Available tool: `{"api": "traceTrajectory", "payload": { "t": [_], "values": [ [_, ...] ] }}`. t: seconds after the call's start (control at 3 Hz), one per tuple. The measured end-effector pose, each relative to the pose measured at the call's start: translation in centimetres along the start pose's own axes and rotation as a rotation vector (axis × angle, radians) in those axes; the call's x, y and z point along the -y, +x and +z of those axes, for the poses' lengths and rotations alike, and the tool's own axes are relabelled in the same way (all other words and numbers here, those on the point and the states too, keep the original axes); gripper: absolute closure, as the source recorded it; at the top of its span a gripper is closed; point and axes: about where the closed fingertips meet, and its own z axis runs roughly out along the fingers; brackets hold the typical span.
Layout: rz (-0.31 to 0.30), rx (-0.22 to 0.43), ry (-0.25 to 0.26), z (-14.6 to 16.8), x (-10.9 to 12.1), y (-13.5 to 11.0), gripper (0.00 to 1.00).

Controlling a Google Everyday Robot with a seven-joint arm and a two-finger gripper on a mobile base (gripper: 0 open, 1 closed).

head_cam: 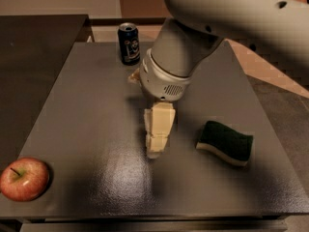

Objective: Pick apple

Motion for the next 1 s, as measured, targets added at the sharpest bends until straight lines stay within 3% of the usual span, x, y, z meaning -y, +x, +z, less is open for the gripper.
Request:
{"api": "traceTrajectory", "payload": {
  "t": [0.67,1.0],
  "values": [
    [-0.134,0.112,-0.210,6.8,-3.5,-7.9,0.00],
    [-0.193,0.165,-0.290,8.8,-5.6,-11.3,0.00]
  ]
}}
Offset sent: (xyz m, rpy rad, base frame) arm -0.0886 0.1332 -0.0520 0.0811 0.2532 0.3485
